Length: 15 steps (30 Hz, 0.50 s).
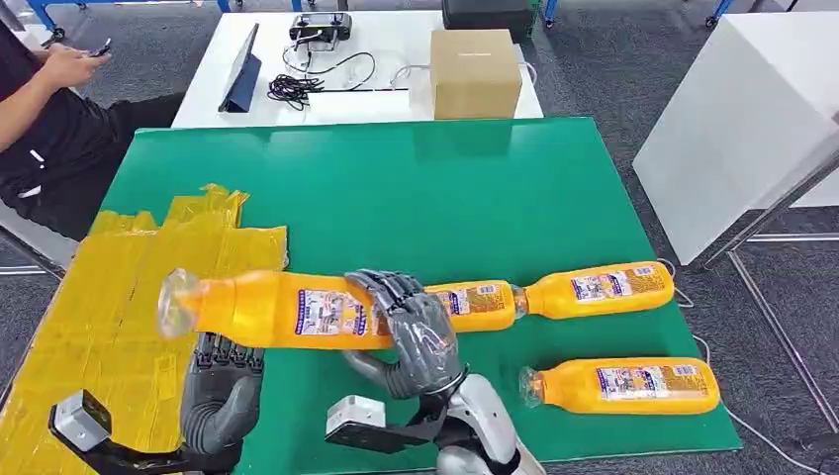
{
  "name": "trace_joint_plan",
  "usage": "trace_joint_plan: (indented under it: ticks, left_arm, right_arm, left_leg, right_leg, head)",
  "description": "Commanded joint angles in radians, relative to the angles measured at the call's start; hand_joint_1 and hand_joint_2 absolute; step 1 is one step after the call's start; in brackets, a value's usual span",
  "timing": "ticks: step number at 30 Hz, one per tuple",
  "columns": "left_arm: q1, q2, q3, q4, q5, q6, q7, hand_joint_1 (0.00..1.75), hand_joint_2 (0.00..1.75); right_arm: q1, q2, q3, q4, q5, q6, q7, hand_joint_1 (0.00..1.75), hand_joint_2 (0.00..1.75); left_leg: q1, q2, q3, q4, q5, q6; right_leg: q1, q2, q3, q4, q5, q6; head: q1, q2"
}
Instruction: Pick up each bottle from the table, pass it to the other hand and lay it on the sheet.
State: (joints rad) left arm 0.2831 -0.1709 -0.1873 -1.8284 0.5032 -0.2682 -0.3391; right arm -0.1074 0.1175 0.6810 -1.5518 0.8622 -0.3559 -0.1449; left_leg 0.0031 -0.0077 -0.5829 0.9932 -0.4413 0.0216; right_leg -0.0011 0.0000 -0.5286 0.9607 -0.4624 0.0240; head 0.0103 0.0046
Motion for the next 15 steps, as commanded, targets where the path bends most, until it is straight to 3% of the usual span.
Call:
trace_joint_plan:
  ticks: [1,14,15]
  left_arm:
    - [-0.016,0.009,0.037,0.043,0.004,-0.005,0.005,0.0,1.75]
    - [0.003,-0.041,0.132,0.018,-0.015,0.005,-0.007,0.0,1.75]
    - [0.002,-0.047,0.141,0.018,-0.014,0.01,-0.01,1.68,1.75]
  right_arm:
    - [-0.103,0.002,0.153,0.155,0.092,0.038,0.058,1.75,1.75]
    - [-0.171,0.002,0.317,0.239,0.058,0.163,0.063,1.75,1.75]
    - [-0.172,0.003,0.32,0.242,0.051,0.165,0.062,1.75,1.75]
  left_leg:
    - [0.001,0.003,0.005,-0.002,-0.001,-0.001]
    - [0.001,0.002,0.005,-0.002,-0.001,-0.001]
    - [0.001,0.002,0.005,-0.002,-0.001,-0.001]
  right_leg:
    - [0.001,0.003,0.004,-0.002,0.0,0.0]
    - [0.001,0.001,0.005,-0.002,0.0,0.0]
    - [0.001,0.002,0.005,-0.003,0.0,0.0]
  head:
    - [0.0,0.0]
    - [0.0,0.0]
    - [0.0,0.0]
